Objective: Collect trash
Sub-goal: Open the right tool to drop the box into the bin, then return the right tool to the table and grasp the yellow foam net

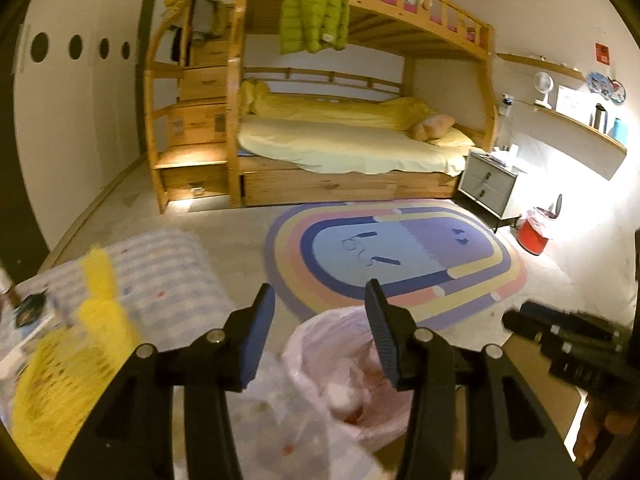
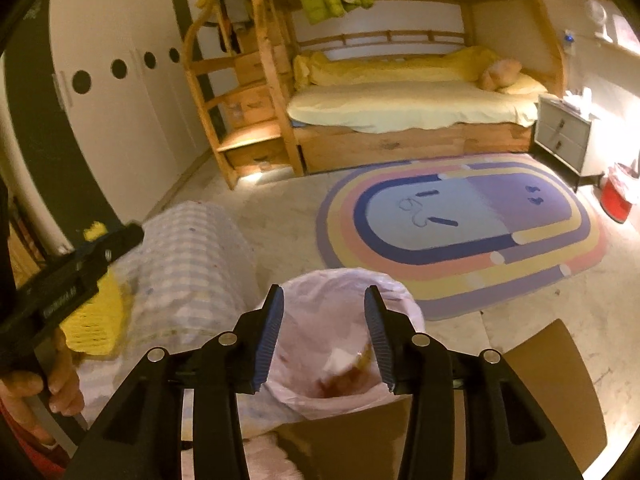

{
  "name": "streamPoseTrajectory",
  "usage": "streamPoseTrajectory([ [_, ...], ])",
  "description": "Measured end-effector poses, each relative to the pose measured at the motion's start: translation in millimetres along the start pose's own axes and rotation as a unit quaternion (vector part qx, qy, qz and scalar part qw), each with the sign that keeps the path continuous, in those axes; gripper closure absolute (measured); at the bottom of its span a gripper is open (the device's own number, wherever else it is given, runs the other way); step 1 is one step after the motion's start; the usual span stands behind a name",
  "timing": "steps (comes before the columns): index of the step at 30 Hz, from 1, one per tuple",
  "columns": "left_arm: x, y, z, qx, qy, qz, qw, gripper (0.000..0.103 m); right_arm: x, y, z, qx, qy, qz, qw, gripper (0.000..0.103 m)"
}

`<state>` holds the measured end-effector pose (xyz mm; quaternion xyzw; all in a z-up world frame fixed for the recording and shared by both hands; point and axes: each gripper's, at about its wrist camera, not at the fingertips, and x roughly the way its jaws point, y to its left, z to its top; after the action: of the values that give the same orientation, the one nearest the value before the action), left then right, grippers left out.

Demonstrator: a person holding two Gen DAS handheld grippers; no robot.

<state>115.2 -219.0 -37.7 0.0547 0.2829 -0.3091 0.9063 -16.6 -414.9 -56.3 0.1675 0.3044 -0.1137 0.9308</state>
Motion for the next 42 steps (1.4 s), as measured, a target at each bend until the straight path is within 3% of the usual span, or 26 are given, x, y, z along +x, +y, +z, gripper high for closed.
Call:
streamPoseTrajectory([
  [13,-97.3,63.0,-28.8,-0.039,-0.012,0.064,0.9971,0.054,-24.3,96.0,-2.7,-0.075,-0.002,0.073,0.994,0.054],
  [21,-147.3,119.2,-61.8,-0.075,-0.012,0.138,0.9875,0.050,-16.0,155.9,-23.6,-0.134,0.031,0.116,0.984,0.048],
  [24,-160.1,141.6,-74.3,-0.093,-0.005,0.163,0.9822,0.050,-10.3,174.4,-31.0,-0.156,0.043,0.132,0.978,0.041],
  [30,-172.3,177.6,-92.3,-0.126,0.004,0.197,0.9723,0.050,14.8,210.2,-45.5,-0.203,0.073,0.159,0.963,0.016],
  [42,-159.6,197.1,-88.4,-0.140,0.008,0.205,0.9688,0.050,72.5,254.9,-63.0,-0.276,0.115,0.203,0.932,0.013],
])
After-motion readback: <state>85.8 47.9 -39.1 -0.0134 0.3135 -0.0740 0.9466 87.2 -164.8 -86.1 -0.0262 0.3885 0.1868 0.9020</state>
